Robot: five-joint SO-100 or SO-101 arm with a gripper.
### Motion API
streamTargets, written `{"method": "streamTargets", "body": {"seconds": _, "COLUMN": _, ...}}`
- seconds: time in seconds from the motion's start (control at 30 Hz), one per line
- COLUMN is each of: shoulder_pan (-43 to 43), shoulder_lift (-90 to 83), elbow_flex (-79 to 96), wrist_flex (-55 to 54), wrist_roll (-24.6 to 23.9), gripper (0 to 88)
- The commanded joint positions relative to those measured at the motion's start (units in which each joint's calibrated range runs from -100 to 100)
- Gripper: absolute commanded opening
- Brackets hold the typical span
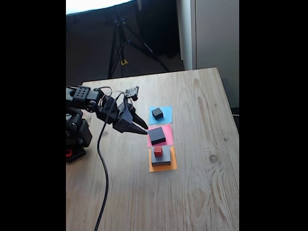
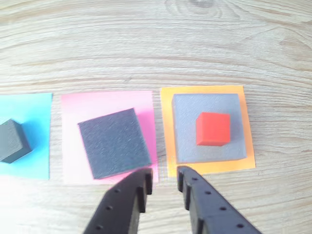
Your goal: Tower of hanoi
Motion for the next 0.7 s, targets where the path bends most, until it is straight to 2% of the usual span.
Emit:
{"method": "streamTargets", "body": {"seconds": 0.0, "shoulder_pan": -5.6, "shoulder_lift": -5.7, "elbow_flex": -13.5, "wrist_flex": 16.7, "wrist_roll": -3.8, "gripper": 0.4}}
{"method": "streamTargets", "body": {"seconds": 0.13, "shoulder_pan": -11.0, "shoulder_lift": -5.5, "elbow_flex": -27.4, "wrist_flex": 32.7, "wrist_roll": -6.6, "gripper": 0.4}}
{"method": "streamTargets", "body": {"seconds": 0.4, "shoulder_pan": -20.9, "shoulder_lift": 0.6, "elbow_flex": -56.0, "wrist_flex": 53.5, "wrist_roll": -12.3, "gripper": 0.4}}
{"method": "streamTargets", "body": {"seconds": 0.5, "shoulder_pan": -23.0, "shoulder_lift": 1.3, "elbow_flex": -60.6, "wrist_flex": 55.0, "wrist_roll": -14.0, "gripper": 0.4}}
{"method": "streamTargets", "body": {"seconds": 0.67, "shoulder_pan": -24.6, "shoulder_lift": -0.2, "elbow_flex": -59.3, "wrist_flex": 55.0, "wrist_roll": -13.5, "gripper": 0.4}}
